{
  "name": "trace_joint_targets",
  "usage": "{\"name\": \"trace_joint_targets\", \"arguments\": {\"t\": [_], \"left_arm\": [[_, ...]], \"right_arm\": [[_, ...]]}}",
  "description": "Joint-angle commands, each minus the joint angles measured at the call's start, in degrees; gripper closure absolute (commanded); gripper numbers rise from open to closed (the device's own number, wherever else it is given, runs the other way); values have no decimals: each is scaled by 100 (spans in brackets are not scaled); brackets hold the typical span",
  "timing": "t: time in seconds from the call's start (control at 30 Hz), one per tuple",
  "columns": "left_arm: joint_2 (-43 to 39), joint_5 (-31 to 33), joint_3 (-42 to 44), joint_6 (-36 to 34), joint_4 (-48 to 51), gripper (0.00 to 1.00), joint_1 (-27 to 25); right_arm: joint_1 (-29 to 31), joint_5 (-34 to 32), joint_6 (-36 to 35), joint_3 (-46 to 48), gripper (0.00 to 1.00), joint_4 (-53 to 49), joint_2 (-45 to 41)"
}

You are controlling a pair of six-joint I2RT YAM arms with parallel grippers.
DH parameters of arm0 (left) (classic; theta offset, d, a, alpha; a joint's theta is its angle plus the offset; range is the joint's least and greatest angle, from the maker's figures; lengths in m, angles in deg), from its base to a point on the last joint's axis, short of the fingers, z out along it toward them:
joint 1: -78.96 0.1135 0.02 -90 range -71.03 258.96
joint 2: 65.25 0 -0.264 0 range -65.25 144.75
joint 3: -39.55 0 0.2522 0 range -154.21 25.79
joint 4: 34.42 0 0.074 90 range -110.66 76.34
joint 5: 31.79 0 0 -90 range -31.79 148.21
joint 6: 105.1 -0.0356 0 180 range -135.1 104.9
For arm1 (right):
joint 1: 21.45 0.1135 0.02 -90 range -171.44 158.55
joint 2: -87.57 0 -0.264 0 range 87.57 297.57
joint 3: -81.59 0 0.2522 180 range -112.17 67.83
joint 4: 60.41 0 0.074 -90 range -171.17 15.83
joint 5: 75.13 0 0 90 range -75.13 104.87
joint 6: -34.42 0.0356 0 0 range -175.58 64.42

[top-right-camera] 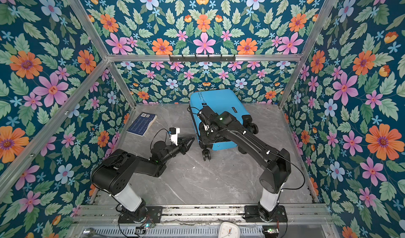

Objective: Pack the luggage

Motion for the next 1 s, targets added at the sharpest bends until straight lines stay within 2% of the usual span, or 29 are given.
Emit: {"name": "trace_joint_targets", "arguments": {"t": [0.0,0.1,0.23,0.57,0.77,0.97], "left_arm": [[-74,144,-120,-626,600,67,-92],[-107,389,-306,-1029,1171,71,-178],[-73,520,-387,-1278,1288,71,-179],[-62,137,-714,-2045,1850,66,-443],[-86,-105,-814,-2129,1882,67,-520],[-293,-170,-843,-2387,2456,65,-662]], "right_arm": [[17,74,-344,-213,100,214,39],[17,114,-359,-156,100,203,-39],[14,123,-368,12,100,203,-228],[16,121,-343,450,100,231,-768],[13,132,-323,629,100,241,-879],[12,88,-306,784,100,273,-976]]}}
